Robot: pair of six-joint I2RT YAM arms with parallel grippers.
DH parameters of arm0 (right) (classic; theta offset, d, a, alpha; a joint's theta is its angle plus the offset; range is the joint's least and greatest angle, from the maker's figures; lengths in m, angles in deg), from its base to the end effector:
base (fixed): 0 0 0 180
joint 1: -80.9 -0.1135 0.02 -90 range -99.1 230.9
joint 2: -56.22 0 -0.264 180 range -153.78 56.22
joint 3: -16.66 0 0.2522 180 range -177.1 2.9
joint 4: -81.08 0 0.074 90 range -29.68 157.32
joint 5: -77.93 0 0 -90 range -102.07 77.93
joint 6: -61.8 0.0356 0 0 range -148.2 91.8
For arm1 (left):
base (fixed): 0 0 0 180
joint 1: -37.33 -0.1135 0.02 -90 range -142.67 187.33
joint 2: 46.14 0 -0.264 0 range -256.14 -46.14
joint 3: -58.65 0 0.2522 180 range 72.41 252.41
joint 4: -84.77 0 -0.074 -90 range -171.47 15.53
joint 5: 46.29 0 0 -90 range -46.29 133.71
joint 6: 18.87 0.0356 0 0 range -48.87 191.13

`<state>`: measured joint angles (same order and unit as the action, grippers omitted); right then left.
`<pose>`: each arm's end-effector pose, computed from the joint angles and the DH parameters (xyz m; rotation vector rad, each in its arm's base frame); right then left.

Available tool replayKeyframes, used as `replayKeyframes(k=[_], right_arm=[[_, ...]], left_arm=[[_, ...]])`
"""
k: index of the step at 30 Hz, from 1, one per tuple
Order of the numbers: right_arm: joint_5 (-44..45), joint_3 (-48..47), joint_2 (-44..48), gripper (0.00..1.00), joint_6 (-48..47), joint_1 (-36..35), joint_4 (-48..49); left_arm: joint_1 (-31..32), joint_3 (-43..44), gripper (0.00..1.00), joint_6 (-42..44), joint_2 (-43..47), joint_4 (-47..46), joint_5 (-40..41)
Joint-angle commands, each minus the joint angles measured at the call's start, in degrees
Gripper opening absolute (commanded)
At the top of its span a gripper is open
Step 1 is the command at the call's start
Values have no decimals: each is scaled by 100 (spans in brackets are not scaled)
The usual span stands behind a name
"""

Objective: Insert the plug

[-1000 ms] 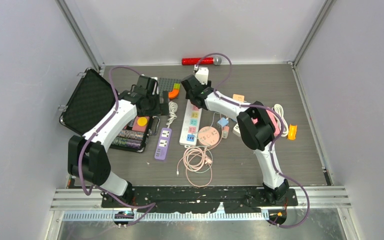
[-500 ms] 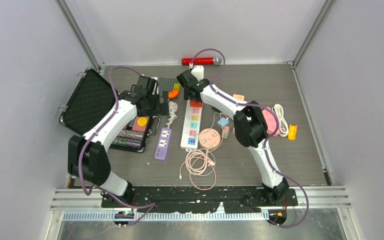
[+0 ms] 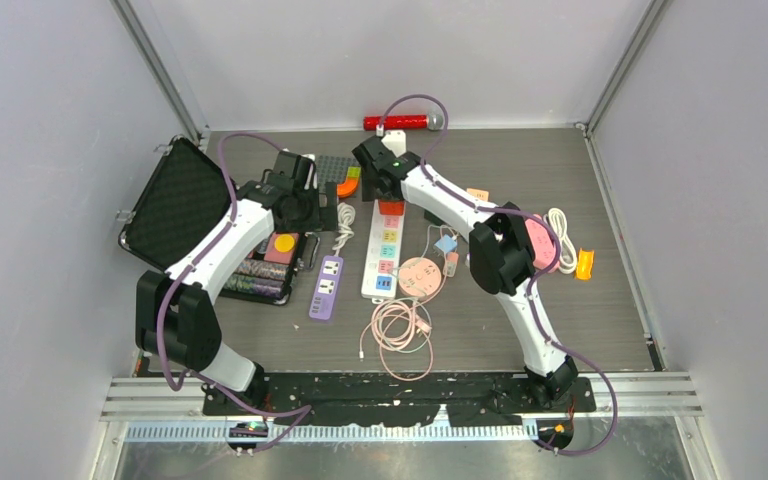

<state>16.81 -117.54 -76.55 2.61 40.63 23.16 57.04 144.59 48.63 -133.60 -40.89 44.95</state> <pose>0.3998 0.3162 0.2259 -0.0124 2.3908 -0.0823 0.3033 -0.1078 0.2798 -0.0710 2.5652 -0.2578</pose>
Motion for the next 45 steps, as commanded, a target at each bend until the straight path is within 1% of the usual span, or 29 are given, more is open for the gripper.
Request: replayKeyframes(k=[1,4,6,10,13,15,18,23,24,25,26,28,30,33,37,42,45], right_arm=[[-81,-309,426,92,-25,-7,-61],[-148,-380,431,92,0,2,-128],[-219,-419,387,89,21,22,-174],[-331,-511,267,79,114,68,-375],[-381,-528,205,67,157,100,-494],[-391,-514,172,63,166,118,-568],[-435,-311,175,61,121,135,-590],[-570,321,295,42,84,134,-421],[-587,500,326,35,88,134,-368],[-599,573,333,30,102,134,-346],[-601,730,342,19,119,134,-338],[-612,1011,365,7,170,129,-266],[-645,1401,433,6,268,118,-60],[-766,1684,368,5,355,117,77],[-999,1556,84,5,476,135,-135],[-1297,1040,-369,5,536,200,-617],[-1291,1066,-422,5,543,199,-687]], left_arm=[[-37,105,92,-33,273,-109,-5],[-37,75,92,-35,289,-127,-1],[-37,51,92,-43,291,-140,-3],[-37,9,92,-44,317,-151,7],[-37,-23,92,-44,335,-160,15],[-37,-35,92,-52,337,-164,8],[-37,-63,92,-61,359,-177,3],[-37,-92,92,-70,388,-190,23],[-39,-98,92,-70,395,-199,22],[-37,-103,92,-70,401,-196,18],[-37,-106,92,-76,400,-203,17],[-37,-112,92,-78,397,-212,13],[-37,-123,92,-78,396,-221,8],[-37,-126,92,-71,379,-226,-1],[-37,-117,92,-48,370,-218,-1],[-45,-102,92,-35,374,-221,8],[-46,-81,92,-31,363,-238,-1]])
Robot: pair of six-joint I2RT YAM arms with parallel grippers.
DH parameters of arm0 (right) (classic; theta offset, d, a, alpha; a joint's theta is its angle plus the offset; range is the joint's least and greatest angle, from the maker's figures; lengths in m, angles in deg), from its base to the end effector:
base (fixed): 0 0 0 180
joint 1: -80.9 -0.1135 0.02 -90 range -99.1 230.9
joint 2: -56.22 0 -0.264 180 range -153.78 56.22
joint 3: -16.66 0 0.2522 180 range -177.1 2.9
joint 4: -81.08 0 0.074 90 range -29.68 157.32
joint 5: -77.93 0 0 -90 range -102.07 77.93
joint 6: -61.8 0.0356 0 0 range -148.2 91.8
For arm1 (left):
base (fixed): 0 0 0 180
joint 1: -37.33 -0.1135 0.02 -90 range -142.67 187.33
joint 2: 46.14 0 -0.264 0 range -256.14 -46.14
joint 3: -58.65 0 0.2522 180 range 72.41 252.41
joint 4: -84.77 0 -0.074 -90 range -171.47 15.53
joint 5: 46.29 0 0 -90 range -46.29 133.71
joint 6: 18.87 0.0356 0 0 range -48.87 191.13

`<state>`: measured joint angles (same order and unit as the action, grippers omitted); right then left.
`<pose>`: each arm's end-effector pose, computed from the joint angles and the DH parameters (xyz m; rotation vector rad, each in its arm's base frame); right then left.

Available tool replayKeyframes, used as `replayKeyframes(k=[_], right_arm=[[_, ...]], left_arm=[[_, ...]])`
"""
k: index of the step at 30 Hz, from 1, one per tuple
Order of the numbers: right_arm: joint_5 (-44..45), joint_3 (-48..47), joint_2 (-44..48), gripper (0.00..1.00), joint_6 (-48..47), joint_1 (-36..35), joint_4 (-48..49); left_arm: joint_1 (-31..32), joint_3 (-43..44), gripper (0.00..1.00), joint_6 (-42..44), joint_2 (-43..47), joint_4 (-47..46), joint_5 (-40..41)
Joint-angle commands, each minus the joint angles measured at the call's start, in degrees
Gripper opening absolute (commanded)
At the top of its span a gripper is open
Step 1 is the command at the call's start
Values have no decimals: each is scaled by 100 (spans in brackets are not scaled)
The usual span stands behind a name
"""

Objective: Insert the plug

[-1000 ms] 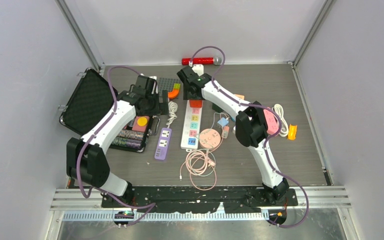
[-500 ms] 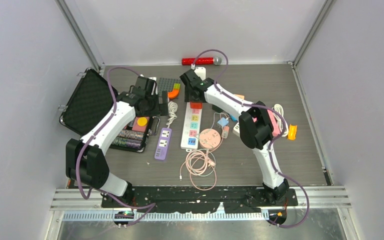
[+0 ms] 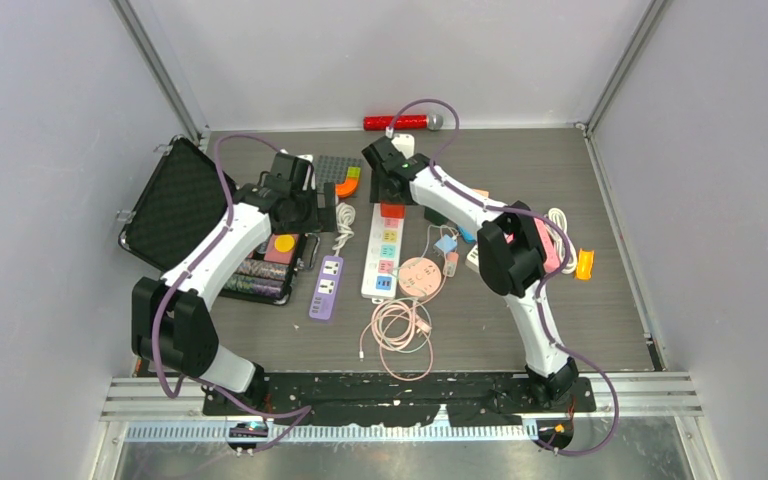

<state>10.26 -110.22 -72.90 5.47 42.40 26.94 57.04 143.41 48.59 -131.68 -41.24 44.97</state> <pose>0.3980 0.2993 0.2194 0.0427 2.4502 0.0451 0.2967 -0.1055 0.2837 -0.0718 2.5466 -0.2654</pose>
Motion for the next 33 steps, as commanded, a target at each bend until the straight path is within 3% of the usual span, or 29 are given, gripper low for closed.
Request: replayKeyframes(k=[1,5,7,10,12,14,19,24,33], right_arm=[[-629,339,-784,5,261,26,-1063],[-746,261,-779,6,294,31,-1205],[-699,125,-690,21,282,65,-1207],[-672,-643,-613,59,99,188,-1250],[-769,-1198,-565,76,-5,335,-1282],[-969,-1634,-473,85,-86,578,-1320],[-709,-1550,232,89,-40,979,-1343],[101,-245,1007,85,-17,1167,-1154],[-205,117,1090,89,-121,1298,-986]], left_arm=[[-46,42,92,-30,165,-213,-17],[-45,73,92,-3,149,-204,-33],[-46,102,92,37,161,-178,20],[-46,201,94,95,192,-126,173],[-50,261,99,138,269,-116,326],[-46,282,100,205,407,-209,514],[-52,349,100,380,772,-460,997],[-63,794,100,571,915,-325,1672],[-81,1136,100,714,897,-293,1975]])
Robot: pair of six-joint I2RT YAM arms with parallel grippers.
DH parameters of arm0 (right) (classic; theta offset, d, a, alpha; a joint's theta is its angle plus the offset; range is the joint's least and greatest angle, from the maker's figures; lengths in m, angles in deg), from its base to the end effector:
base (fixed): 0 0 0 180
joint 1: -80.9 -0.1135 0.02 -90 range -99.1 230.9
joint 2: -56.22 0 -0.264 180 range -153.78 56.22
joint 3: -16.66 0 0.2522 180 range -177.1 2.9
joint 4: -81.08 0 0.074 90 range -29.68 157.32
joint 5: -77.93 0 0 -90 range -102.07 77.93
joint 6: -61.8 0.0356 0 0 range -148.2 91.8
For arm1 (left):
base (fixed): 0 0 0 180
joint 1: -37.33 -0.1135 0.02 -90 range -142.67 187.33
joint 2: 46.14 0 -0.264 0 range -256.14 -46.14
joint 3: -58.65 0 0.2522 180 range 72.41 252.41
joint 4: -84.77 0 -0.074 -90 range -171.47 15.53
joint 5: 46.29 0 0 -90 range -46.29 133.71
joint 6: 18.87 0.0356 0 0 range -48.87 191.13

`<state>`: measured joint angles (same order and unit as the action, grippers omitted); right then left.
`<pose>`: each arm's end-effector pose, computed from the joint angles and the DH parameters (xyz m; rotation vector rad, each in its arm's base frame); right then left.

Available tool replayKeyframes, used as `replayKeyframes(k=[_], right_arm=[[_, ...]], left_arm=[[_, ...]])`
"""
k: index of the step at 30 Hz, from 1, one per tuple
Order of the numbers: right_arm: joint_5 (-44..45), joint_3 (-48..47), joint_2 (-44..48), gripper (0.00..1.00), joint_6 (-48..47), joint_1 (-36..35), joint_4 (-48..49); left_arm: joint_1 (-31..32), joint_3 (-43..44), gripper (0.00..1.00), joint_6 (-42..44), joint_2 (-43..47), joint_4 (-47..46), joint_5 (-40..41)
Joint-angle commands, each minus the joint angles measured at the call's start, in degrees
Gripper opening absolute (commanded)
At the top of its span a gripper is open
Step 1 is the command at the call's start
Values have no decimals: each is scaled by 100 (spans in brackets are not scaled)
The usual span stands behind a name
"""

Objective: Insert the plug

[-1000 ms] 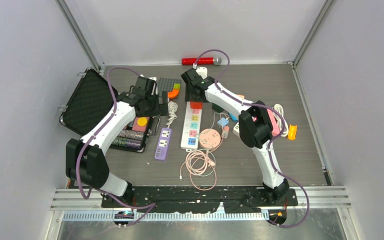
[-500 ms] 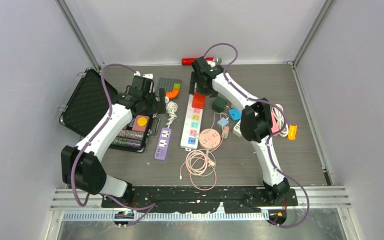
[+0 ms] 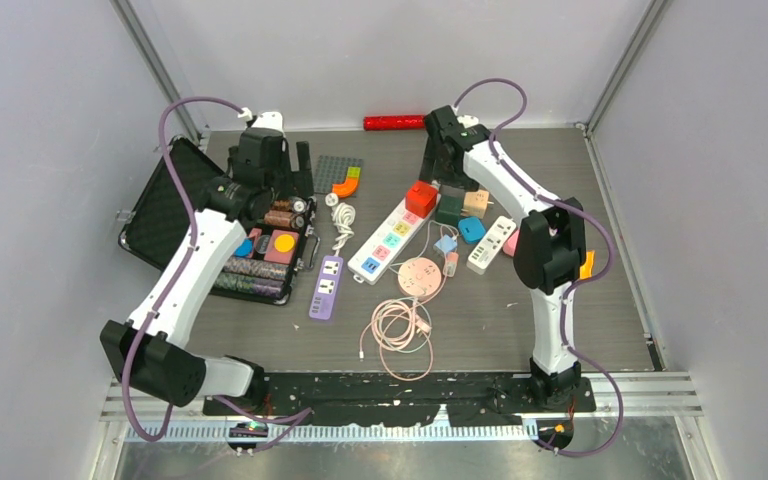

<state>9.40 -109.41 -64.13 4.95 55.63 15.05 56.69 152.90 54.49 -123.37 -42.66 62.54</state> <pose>0.4192 0.1835 0.2734 0.2985 2.4969 -0.0907 0.2778 -0.0854 0.3822 -0.1321 2.1495 -0.0027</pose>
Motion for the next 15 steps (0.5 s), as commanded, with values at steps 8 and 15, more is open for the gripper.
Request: replayKeyframes(k=[8,15], right_arm=[[318,159,183,66,905,70,-113],[193,483,223,53,693,125,183]], left_arm=[[-46,-29,99,-88,9,-170,-614],[-46,-180,99,-103,-60,-198,-687]])
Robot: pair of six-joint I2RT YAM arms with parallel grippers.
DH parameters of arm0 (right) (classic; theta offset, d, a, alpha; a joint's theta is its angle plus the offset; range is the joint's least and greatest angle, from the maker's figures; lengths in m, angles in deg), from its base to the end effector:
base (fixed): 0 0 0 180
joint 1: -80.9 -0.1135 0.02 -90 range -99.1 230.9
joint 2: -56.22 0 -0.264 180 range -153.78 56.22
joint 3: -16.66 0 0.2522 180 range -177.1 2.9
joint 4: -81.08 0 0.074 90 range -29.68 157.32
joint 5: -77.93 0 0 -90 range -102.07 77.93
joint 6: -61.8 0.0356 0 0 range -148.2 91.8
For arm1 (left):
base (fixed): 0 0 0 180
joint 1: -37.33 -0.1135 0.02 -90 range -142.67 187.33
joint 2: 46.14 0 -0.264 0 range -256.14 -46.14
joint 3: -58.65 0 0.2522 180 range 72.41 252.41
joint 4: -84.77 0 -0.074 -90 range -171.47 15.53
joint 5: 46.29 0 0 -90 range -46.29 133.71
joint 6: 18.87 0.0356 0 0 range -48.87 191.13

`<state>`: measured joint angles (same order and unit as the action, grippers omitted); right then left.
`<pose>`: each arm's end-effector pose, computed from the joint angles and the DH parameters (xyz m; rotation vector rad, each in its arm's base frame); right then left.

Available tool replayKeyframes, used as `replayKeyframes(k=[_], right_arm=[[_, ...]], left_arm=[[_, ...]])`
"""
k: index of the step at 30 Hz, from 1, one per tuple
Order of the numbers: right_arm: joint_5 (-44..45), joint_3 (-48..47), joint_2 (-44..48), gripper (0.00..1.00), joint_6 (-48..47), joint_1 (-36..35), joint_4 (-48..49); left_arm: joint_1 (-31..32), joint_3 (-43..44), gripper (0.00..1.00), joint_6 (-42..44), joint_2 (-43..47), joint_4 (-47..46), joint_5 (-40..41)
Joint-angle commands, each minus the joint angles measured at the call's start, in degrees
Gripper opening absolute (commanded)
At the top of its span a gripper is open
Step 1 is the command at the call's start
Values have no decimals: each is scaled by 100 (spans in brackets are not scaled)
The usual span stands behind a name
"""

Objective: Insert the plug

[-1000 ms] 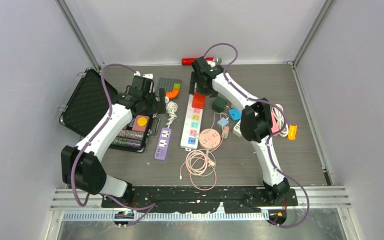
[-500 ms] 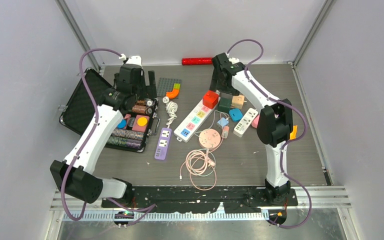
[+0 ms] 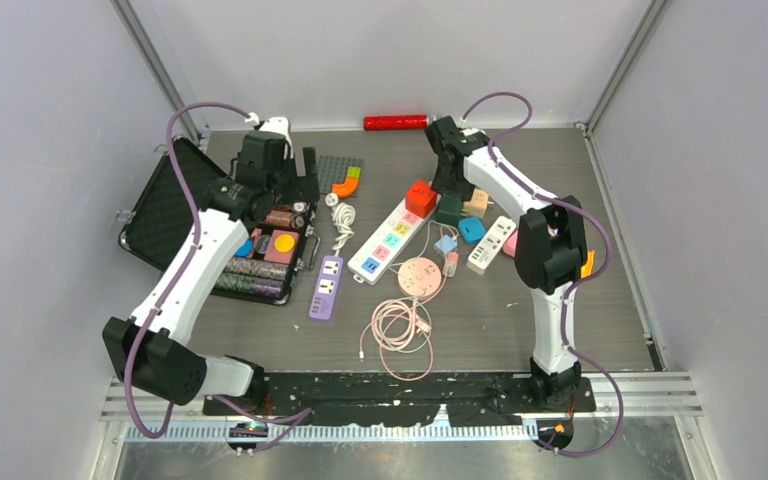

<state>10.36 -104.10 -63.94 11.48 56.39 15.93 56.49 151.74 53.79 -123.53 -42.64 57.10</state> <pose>0.4158 0.1746 0.2479 0.4516 2.5229 -0.1229 0.2786 -0.0881 0.3742 -0.0938 2.1941 -0.0987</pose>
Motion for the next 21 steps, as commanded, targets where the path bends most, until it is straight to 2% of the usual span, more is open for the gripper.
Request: replayKeyframes(k=[1,3,7,21], right_arm=[[60,-35,151,55,-5,54,82],[-101,67,99,62,-105,70,133],[-457,220,-16,69,-379,98,265],[-929,407,-446,68,-725,241,520]], left_arm=[[-26,-71,99,-37,-53,-200,-151],[-27,-73,99,-40,-80,-204,-169],[-26,-77,99,-41,-123,-192,-184],[-26,-119,99,-50,-179,-157,-187]])
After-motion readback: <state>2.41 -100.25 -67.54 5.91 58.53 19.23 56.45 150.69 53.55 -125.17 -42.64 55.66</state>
